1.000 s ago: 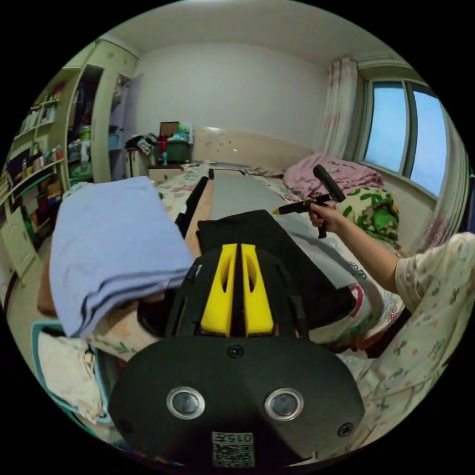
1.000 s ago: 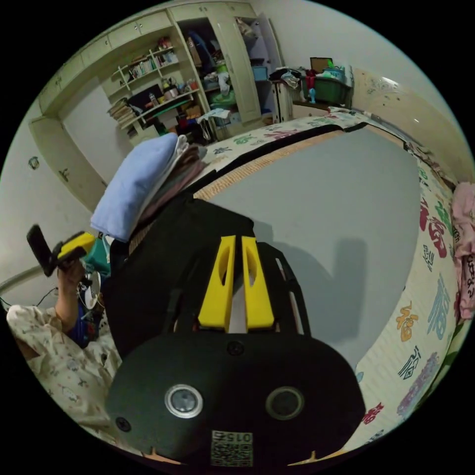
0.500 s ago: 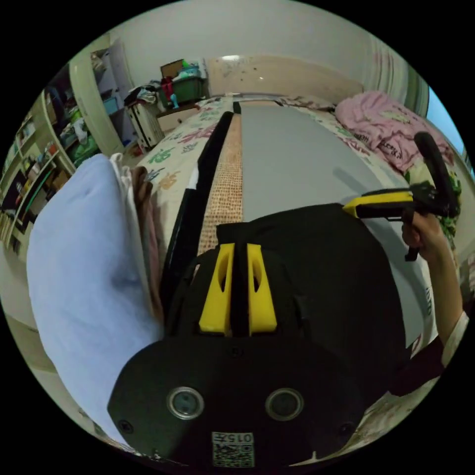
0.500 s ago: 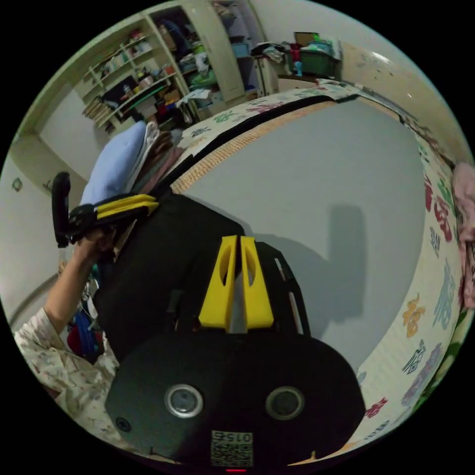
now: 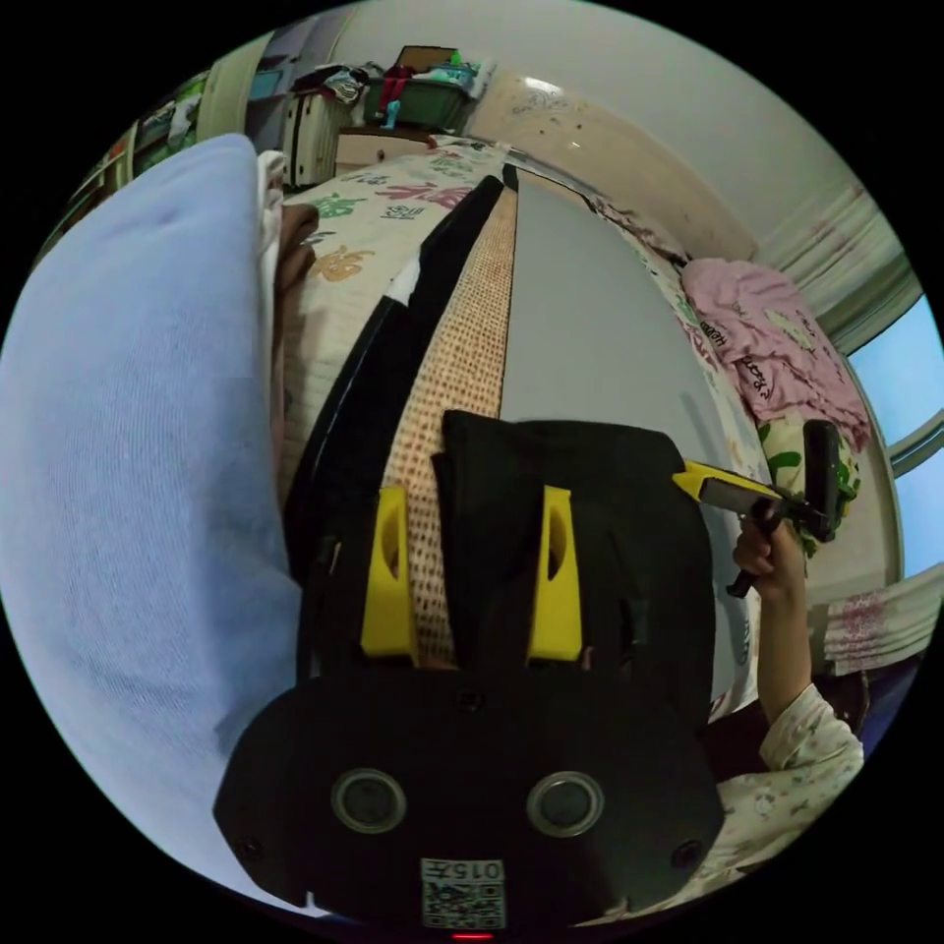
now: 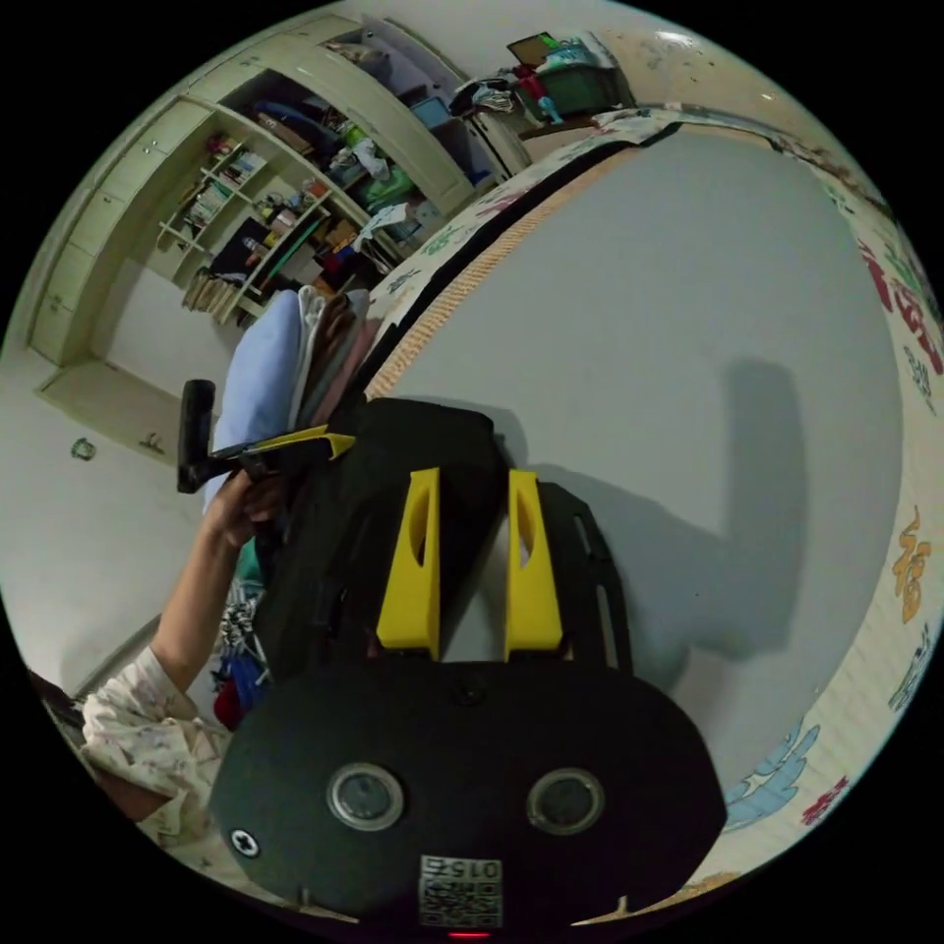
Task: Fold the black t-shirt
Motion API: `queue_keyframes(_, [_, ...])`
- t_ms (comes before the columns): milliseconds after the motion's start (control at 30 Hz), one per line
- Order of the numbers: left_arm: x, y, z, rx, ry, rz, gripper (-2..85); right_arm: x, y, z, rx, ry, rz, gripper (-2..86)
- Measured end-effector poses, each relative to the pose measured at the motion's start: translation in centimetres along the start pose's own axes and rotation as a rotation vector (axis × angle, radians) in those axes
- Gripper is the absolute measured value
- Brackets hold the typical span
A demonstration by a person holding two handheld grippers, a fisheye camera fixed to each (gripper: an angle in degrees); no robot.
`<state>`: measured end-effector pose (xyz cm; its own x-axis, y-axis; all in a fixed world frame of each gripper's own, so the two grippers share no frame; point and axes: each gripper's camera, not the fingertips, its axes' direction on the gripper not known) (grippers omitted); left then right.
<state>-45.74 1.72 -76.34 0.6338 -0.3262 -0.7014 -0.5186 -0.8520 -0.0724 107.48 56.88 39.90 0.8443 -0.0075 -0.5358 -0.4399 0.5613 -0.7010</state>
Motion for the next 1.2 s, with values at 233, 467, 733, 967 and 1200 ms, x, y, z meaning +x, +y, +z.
queue_keyframes(233, [-3.3,1.6,3.7,-0.014,0.165,-0.057,8.1,-1.2,1.7,2.9,0.004,0.11,-0.055,6.7])
queue_keyframes(467, [-4.3,7.9,2.4,0.194,0.332,0.05,4.2,-3.0,7.6,-0.8,0.213,0.002,-0.137,4.0])
queue_keyframes(733, [-5.5,23.7,-8.8,0.699,0.467,0.24,3.5,-14.8,16.1,-8.7,0.503,-0.148,-0.498,3.4])
queue_keyframes(967, [-6.9,41.6,-18.5,1.041,0.37,0.39,3.3,-27.0,22.4,-8.5,0.617,-0.287,-0.823,3.7])
queue_keyframes(1200, [-9.1,58.2,-22.3,1.145,0.08,0.327,3.1,-35.1,22.6,0.8,0.482,-0.474,-0.944,4.1])
